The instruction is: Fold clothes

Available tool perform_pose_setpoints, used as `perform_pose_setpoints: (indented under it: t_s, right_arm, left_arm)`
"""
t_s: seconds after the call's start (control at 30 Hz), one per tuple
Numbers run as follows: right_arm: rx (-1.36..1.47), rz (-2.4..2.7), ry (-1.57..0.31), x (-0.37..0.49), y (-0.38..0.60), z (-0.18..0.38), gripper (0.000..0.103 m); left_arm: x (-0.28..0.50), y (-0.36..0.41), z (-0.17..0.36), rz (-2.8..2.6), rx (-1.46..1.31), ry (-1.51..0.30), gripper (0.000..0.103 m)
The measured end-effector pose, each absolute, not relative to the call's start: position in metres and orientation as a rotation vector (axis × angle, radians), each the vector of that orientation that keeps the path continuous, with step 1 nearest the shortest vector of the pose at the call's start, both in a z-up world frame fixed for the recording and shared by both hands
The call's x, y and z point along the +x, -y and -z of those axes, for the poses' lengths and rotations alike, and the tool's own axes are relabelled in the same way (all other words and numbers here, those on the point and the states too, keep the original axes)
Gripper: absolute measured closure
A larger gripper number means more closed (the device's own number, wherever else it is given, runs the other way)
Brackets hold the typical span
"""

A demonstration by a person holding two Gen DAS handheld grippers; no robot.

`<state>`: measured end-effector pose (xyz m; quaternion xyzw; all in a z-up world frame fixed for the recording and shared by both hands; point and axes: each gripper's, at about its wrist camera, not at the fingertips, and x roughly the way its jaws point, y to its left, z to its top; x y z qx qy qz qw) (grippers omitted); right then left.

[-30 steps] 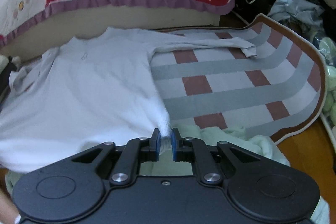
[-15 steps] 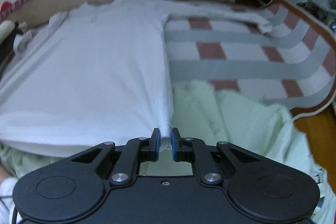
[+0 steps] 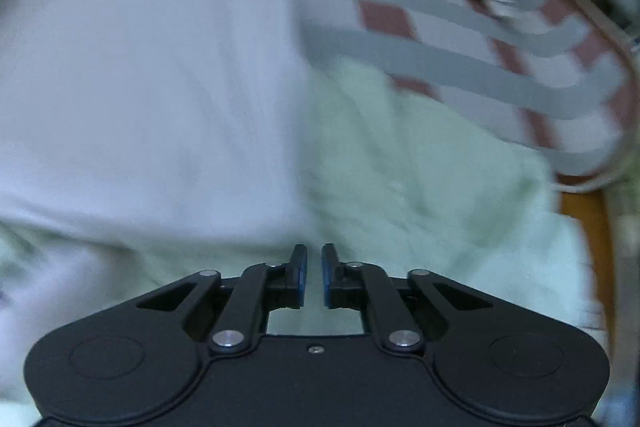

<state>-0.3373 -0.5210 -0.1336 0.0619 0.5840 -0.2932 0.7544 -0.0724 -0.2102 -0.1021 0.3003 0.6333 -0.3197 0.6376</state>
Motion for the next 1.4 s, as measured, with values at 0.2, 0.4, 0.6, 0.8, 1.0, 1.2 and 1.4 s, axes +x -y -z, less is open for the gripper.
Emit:
perform_pose_setpoints:
  t_s: [0.2, 0.4, 0.6, 0.8, 1.0, 1.2, 1.4]
  right_arm:
    - [0.305, 0.505, -0.977, -0.329, 0.516, 0.031, 0.055]
    - [0.193, 0.179, -0.752, -0.195, 0.488, -0.020, 0.041]
    - [0.062, -0.047, -0.667, -0.031, 0.436, 0.004, 0.032]
    - [0.212, 0.000, -0.750, 0.052, 0.422, 0.087, 0.032]
    - [0.244, -0.025, -0.839, 0.064, 0.438, 0.131, 0.040]
    - [0.187, -0.144, -0.892, 0.077, 0.431, 0.142, 0.055]
    - [0.184, -0.196, -0.915, 0.098, 0.414, 0.156, 0.055]
  left_arm:
    - [-0.026, 0.168, 0.007, 0.789, 0.204, -1.175, 0.038]
    - [0.064, 0.152, 0.018, 0.478, 0.057, -1.063, 0.038]
    - [0.143, 0.186, 0.052, 0.253, 0.197, -0.907, 0.038]
    - [0.168, 0.201, 0.110, 0.233, 0.354, -0.746, 0.035]
    - [0.198, 0.201, 0.135, 0.263, 0.279, -0.768, 0.035]
    - [0.197, 0.186, 0.088, 0.143, 0.246, -0.579, 0.086]
    - [0.196, 0.171, 0.041, 0.024, 0.212, -0.390, 0.092]
